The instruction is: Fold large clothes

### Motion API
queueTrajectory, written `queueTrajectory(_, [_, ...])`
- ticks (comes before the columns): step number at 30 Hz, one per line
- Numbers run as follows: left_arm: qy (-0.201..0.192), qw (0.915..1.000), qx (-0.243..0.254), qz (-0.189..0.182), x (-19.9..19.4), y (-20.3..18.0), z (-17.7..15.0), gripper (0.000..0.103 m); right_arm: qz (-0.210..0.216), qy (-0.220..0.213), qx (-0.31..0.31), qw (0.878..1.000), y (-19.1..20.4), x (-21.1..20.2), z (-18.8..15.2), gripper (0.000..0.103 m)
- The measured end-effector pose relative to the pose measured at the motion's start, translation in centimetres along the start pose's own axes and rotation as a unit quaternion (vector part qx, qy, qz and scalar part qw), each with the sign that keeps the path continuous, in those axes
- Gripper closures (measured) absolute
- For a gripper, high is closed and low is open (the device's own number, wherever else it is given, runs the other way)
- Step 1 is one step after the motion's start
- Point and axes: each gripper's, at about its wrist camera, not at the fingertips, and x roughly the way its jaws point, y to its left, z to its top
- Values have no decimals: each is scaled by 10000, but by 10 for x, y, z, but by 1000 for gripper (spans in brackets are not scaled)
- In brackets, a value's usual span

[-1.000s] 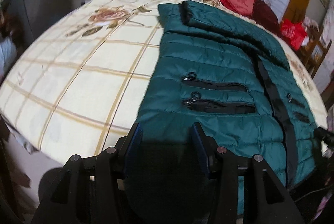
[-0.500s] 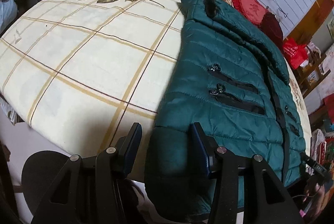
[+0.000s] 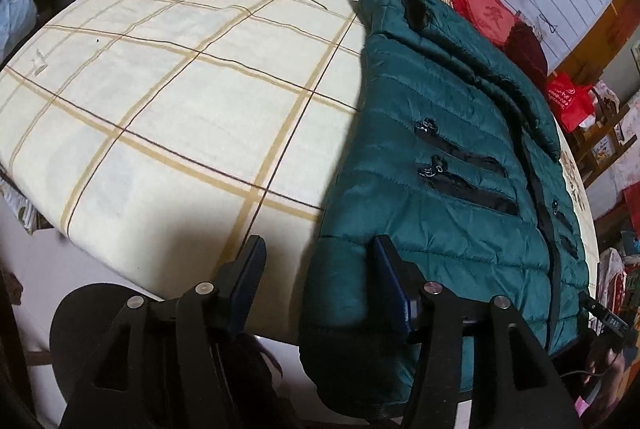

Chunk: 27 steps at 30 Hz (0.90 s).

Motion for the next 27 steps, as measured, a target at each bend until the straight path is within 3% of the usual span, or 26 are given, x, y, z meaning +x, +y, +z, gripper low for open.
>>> queueTrajectory(10, [326,9982,-124,-488,-5,-4,-7,30,96,165,-200,9996,10,2,-3,14])
queueTrajectory(27, [330,9974,-3,-635,-10,-12,-11,30,70,196,-247,9995,14,2,-6,13])
